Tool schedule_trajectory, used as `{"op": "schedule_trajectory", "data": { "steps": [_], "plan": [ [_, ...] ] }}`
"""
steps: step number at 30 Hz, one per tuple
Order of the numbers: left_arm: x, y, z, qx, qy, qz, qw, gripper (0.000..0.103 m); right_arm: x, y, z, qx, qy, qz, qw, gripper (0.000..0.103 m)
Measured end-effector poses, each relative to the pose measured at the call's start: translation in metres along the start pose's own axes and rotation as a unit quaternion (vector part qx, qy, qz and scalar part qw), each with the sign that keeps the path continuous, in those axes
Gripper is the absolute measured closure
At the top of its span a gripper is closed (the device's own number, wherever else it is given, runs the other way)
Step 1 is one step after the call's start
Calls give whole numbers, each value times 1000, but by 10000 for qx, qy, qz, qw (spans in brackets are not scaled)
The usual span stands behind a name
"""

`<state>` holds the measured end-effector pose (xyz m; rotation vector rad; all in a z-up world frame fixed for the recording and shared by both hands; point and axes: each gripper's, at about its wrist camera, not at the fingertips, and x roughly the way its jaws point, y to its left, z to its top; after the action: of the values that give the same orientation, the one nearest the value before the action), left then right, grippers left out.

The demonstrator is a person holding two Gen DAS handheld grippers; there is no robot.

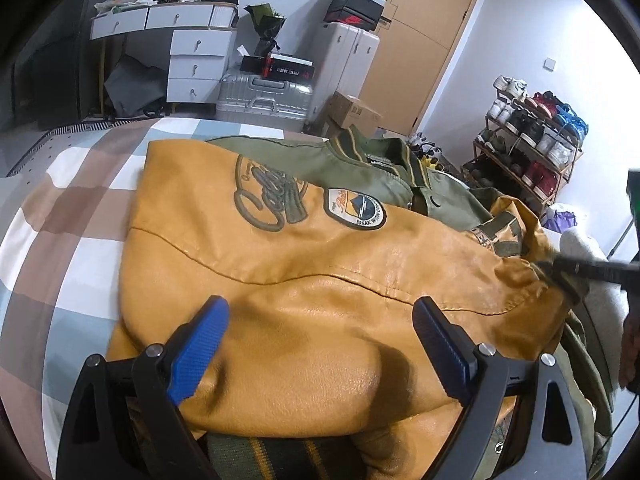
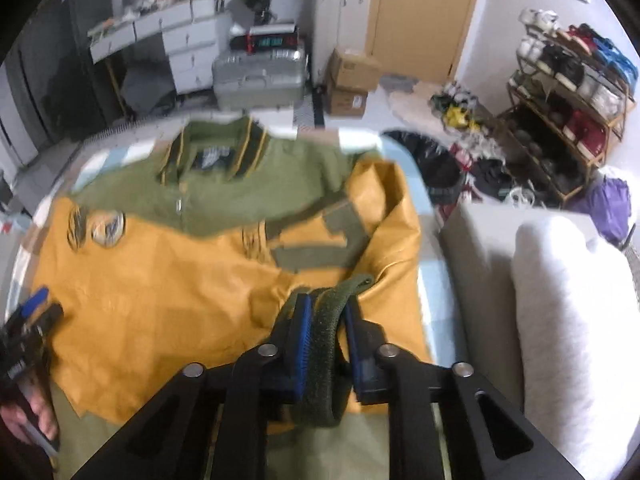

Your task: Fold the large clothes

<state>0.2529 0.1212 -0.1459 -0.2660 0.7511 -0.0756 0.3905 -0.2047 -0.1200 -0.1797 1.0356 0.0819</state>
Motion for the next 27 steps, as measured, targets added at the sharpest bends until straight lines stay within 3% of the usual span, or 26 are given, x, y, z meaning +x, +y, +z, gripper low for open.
{"op": "schedule_trajectory", "data": {
  "steps": [2,6,10,15,17,19,22,27],
  "plan": [
    [0,0,0,7,12,24,10000,13,8,-1,-9,7,223,219,9995,63],
    [-5,0,0,-11,-114,98,9999,13,11,-13,-17,353,453,784,9953,62],
    [-19,-1,0,-22,-530,131,9985,13,15,-16,-20,455,695,702,9941,63],
    [-35,-2,3,18,-1021,392,9940,13,-20,27,-28,-606,-89,-8,9981,71],
    [-39,-2,3,0,-1167,564,9916,13,-27,37,-33,-943,-388,46,9948,75],
    [-40,-2,4,16,-1256,660,9899,13,-25,38,-32,-942,-403,-33,9947,93],
    [-38,-3,6,37,-1262,646,9899,13,-30,30,-22,-788,-539,54,9954,96],
    [-41,1,5,-23,-1383,786,9873,13,-59,41,4,-1201,-1175,-375,9851,97]
  ]
}}
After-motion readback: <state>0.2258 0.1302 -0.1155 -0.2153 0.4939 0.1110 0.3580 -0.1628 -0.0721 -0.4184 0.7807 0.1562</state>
